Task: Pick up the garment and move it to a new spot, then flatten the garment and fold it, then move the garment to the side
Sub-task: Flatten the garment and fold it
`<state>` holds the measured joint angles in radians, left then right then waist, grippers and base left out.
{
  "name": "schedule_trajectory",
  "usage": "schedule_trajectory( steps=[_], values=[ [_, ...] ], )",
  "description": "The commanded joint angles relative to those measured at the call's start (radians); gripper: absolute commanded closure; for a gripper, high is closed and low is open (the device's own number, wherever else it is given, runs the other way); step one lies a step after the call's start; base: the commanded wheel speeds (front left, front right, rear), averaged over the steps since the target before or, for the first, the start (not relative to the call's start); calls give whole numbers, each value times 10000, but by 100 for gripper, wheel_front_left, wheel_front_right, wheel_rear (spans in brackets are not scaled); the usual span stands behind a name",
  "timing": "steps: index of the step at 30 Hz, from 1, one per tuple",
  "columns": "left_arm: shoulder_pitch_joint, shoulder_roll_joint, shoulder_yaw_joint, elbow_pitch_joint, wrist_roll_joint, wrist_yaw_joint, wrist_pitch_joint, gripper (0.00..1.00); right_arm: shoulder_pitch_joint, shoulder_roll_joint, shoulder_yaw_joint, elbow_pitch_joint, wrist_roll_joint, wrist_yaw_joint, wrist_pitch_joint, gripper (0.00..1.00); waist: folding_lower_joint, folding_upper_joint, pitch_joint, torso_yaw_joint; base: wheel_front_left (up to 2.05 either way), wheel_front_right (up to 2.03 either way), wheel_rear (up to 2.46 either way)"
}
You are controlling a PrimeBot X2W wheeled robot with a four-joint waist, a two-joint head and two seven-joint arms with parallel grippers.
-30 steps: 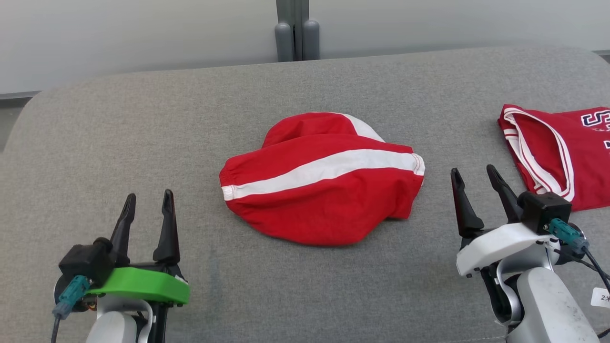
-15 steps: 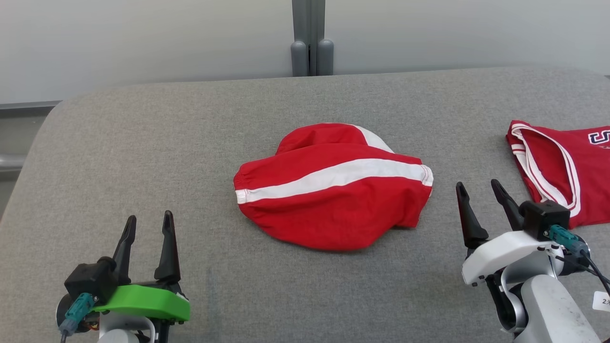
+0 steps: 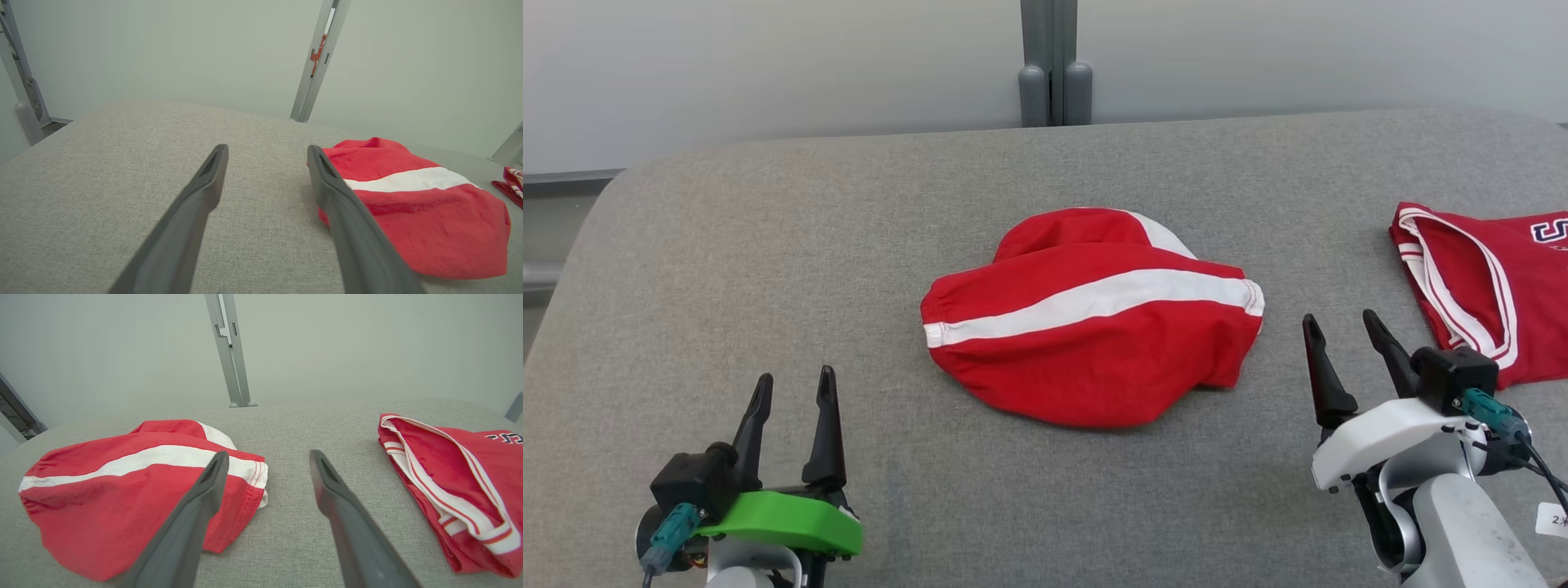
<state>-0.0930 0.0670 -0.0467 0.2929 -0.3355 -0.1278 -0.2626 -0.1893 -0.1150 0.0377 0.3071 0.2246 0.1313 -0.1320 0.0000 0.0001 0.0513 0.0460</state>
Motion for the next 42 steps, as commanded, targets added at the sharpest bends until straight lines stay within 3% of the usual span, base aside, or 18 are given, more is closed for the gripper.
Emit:
schedule_trajectory(
  steps=[1,7,13,15,19,26,36,37,38,39,40,42],
  values=[
    [-10,-4,-52,47,-131,-48,-25,0,-57,-14,7,-59,-86,-10,39,0,0,-1,42,23,0,0,0],
    [-627,-31,-518,607,-494,-48,-23,0,-634,-32,121,-213,509,-10,621,0,0,-1,293,99,0,0,0],
    [-2036,129,-1810,1880,-1445,-40,624,0,-1670,-187,163,-48,1034,-9,2954,0,0,-1,620,172,0,0,0],
    [-2840,208,-2302,2465,-1810,-38,1382,0,-2180,-154,-58,103,1094,-9,4196,0,0,-1,837,190,0,0,0],
    [-3692,213,-2800,3152,-2195,-39,2311,0,-2870,125,-533,437,1308,-6,5284,0,0,-1,1148,177,0,0,0],
    [-4639,112,-3142,4183,-2481,-39,2874,0,-3906,548,-1437,1447,1733,-6,6079,0,0,-1,1705,143,0,0,0],
    [-5035,57,-3841,4482,-3253,-39,3014,0,-4438,637,-1560,2222,2020,-4,6294,0,0,-1,2017,136,0,0,0],
    [-5039,100,-3906,4453,-3321,-39,2994,3,-4435,638,-1517,2261,2132,-6,6285,0,0,-1,2014,135,0,0,0],
    [-5039,138,-3966,4431,-3377,-39,2970,33,-4425,640,-1483,2293,2214,-4,6275,0,0,-1,2009,129,0,0,0],
    [-5044,181,-4009,4408,-3433,-39,2937,73,-4413,641,-1451,2331,2340,-4,6262,0,0,-1,2000,122,0,0,0],
    [-5036,242,-4056,4408,-3518,-39,2907,100,-4398,640,-1416,2393,2522,-6,6283,0,0,-1,1989,110,0,0,0],
    [-4977,343,-4150,4462,-3648,-39,2877,100,-4439,640,-1323,2522,2996,-4,6291,0,0,-1,1963,72,0,0,0]
  ],
)
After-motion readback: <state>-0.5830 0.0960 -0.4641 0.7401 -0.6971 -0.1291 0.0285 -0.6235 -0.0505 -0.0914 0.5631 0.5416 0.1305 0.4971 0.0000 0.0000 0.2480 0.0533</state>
